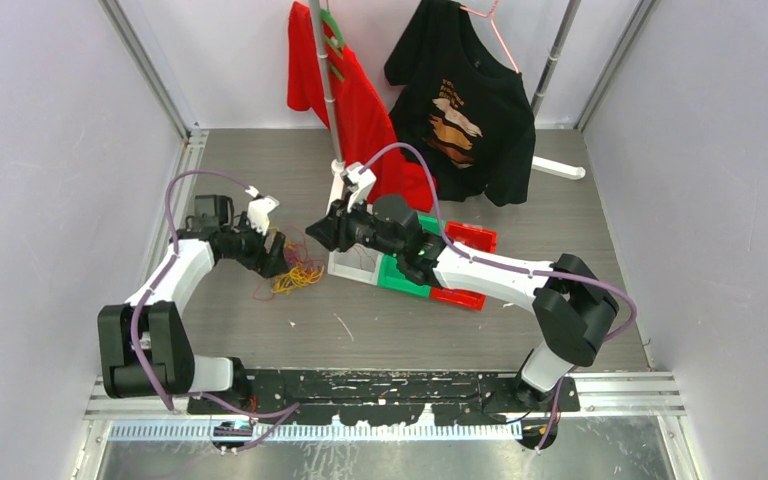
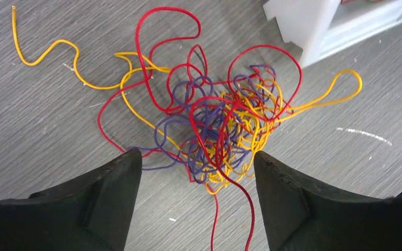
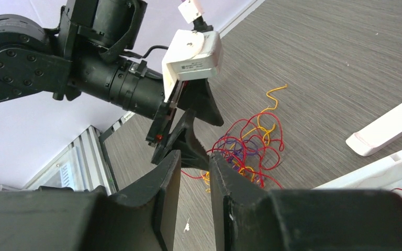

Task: Untangle the cables
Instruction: Untie the cable.

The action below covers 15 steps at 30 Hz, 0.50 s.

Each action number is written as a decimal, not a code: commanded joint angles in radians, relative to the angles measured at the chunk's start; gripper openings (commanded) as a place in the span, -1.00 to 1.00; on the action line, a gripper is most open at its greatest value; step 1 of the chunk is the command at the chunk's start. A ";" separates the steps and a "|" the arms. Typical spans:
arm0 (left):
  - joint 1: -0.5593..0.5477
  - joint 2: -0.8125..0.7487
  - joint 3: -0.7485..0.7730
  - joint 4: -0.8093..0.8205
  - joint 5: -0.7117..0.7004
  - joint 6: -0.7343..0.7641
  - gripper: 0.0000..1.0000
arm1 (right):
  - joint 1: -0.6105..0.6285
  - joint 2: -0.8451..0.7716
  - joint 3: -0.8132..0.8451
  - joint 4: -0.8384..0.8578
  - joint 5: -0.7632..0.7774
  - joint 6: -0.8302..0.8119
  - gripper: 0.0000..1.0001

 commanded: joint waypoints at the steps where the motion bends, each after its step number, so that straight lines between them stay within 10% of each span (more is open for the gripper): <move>1: -0.004 0.029 0.041 0.124 0.043 -0.097 0.49 | 0.001 -0.042 -0.006 0.081 0.011 0.010 -0.37; 8: -0.002 0.108 0.102 0.191 0.107 -0.231 -0.44 | -0.004 -0.034 -0.032 0.110 0.012 0.038 -0.46; 15: -0.002 0.161 0.104 0.197 0.113 -0.246 -0.61 | -0.015 -0.033 -0.046 0.126 0.009 0.063 -0.52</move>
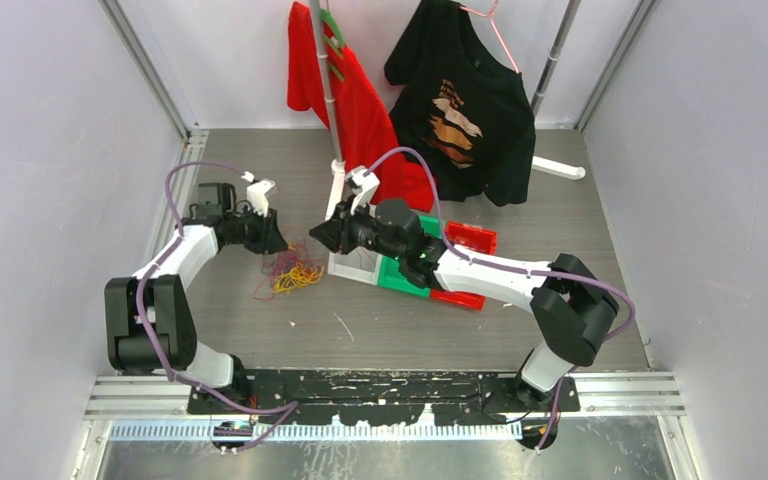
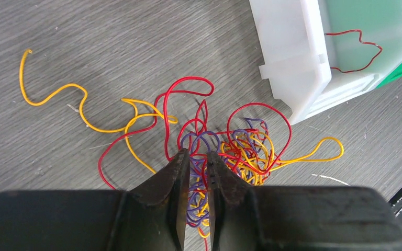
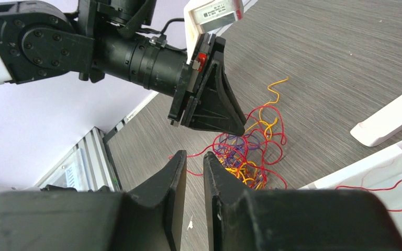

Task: Untangle the cables
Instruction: Untie the cable.

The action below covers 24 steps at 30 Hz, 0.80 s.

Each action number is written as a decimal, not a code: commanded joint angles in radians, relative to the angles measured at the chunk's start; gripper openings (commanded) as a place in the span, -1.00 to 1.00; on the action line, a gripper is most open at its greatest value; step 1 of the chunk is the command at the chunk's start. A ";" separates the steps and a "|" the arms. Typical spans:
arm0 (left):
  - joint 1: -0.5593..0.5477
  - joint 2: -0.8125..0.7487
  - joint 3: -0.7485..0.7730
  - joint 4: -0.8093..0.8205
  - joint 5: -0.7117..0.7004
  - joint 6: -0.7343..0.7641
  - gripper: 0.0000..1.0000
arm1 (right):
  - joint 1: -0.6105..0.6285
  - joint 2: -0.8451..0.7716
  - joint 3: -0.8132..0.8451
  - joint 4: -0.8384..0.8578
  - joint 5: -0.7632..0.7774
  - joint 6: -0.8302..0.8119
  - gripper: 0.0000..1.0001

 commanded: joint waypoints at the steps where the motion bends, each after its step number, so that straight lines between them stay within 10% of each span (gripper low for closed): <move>1: -0.002 0.022 0.027 0.051 0.045 -0.033 -0.61 | -0.011 -0.033 -0.001 0.085 0.008 0.024 -0.53; 11: -0.002 -0.045 0.022 0.036 -0.034 -0.057 0.00 | -0.013 -0.027 -0.002 0.096 -0.008 0.036 -0.57; 24: -0.001 0.027 0.066 -0.082 0.051 -0.026 -0.44 | -0.014 -0.029 0.000 0.100 -0.004 0.048 -0.64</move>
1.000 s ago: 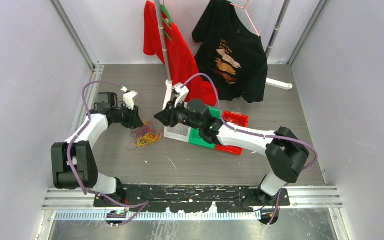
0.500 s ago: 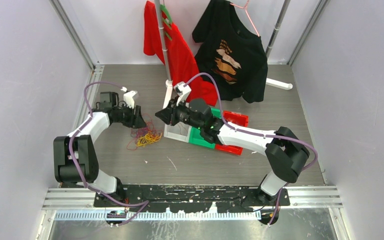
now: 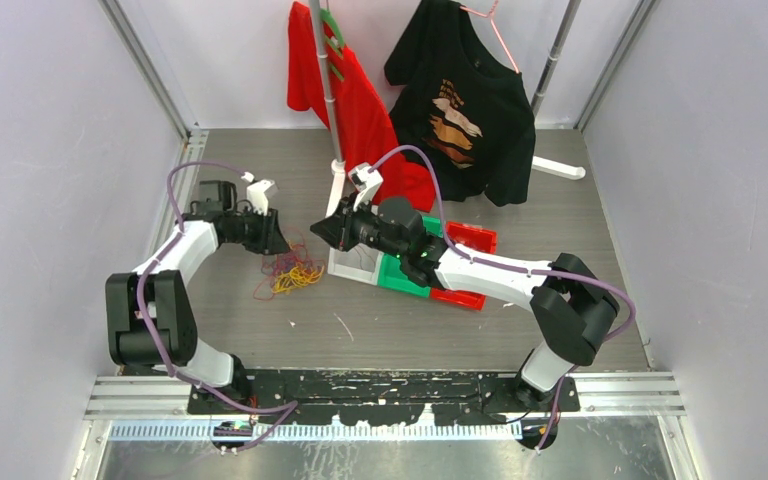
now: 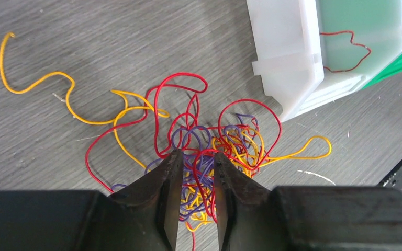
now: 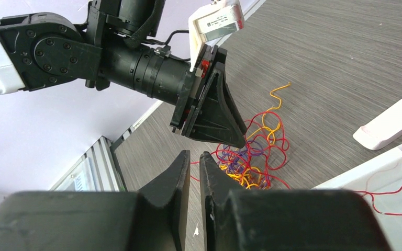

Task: Untangle the cables
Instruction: Untie the cable.

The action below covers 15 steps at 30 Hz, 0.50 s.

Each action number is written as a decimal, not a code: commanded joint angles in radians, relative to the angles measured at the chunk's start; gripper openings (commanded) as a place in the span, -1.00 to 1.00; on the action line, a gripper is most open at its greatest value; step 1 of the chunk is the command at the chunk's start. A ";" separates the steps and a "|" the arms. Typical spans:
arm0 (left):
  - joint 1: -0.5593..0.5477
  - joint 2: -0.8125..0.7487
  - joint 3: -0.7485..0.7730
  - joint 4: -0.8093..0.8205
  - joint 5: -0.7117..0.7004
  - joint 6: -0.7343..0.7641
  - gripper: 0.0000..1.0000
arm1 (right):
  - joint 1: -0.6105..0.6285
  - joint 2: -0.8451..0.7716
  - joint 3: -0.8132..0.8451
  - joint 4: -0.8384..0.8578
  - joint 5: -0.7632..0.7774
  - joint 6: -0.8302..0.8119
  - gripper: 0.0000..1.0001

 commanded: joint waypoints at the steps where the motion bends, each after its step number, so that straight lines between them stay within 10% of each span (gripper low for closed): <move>1: -0.002 0.000 0.032 -0.029 0.049 0.018 -0.52 | -0.004 -0.028 0.005 0.067 -0.002 0.004 -0.65; 8: -0.002 -0.079 0.198 -0.190 0.096 -0.014 -1.00 | -0.004 -0.035 0.004 0.069 -0.002 0.000 -0.74; 15: -0.002 -0.258 0.453 -0.425 0.090 -0.033 -1.00 | 0.007 -0.051 -0.023 0.109 0.000 -0.064 -0.27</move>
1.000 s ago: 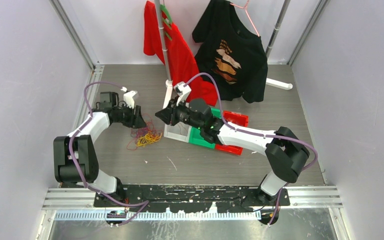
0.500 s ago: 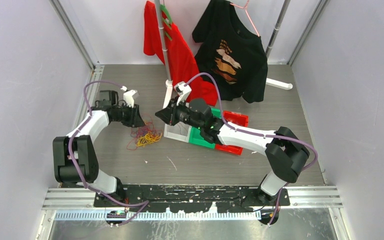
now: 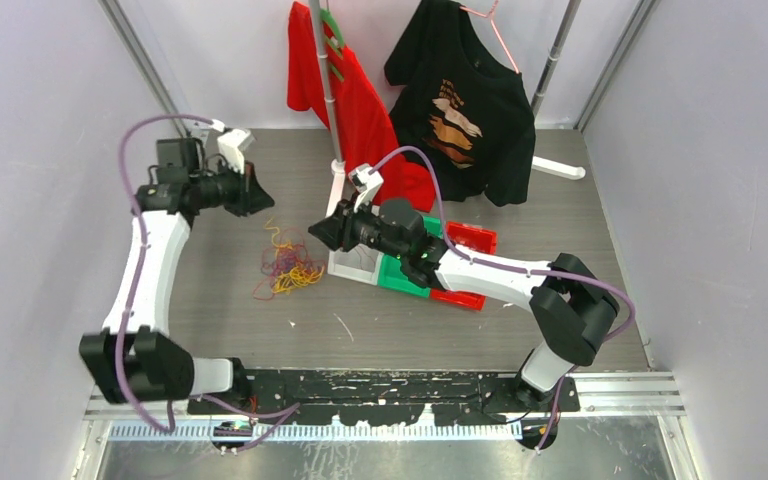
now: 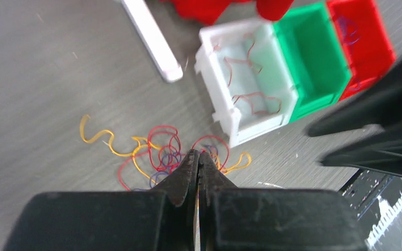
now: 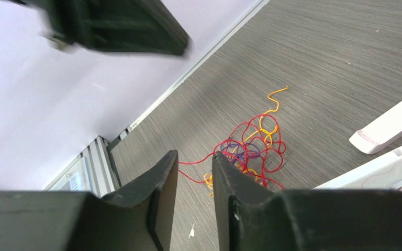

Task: Untangle the cables
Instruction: Untie the cable.

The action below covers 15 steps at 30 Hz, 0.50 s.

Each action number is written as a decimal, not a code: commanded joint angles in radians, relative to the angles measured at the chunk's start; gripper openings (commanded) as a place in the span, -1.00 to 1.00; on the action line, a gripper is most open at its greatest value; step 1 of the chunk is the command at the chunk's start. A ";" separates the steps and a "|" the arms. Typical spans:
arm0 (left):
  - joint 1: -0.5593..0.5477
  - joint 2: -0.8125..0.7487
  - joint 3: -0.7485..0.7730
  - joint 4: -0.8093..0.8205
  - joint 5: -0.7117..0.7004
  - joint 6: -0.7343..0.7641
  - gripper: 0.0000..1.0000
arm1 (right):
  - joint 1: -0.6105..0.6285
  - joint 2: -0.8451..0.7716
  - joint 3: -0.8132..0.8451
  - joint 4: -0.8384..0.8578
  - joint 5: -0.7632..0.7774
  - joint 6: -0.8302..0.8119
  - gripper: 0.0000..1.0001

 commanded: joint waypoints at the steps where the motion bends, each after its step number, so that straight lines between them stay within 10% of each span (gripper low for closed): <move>1: -0.002 -0.138 0.158 -0.186 0.040 -0.016 -1.00 | 0.012 -0.054 -0.016 0.091 0.007 -0.067 -0.23; 4: -0.004 -0.171 0.135 -0.203 0.034 -0.023 -0.86 | 0.016 -0.058 -0.016 0.080 0.016 -0.081 -0.21; 7: -0.003 -0.162 0.002 -0.130 -0.036 -0.018 0.15 | 0.024 -0.067 -0.034 0.096 0.030 -0.082 -0.10; 15: -0.003 0.066 -0.158 0.061 -0.114 0.019 0.46 | 0.036 -0.084 -0.076 0.109 0.054 -0.109 0.05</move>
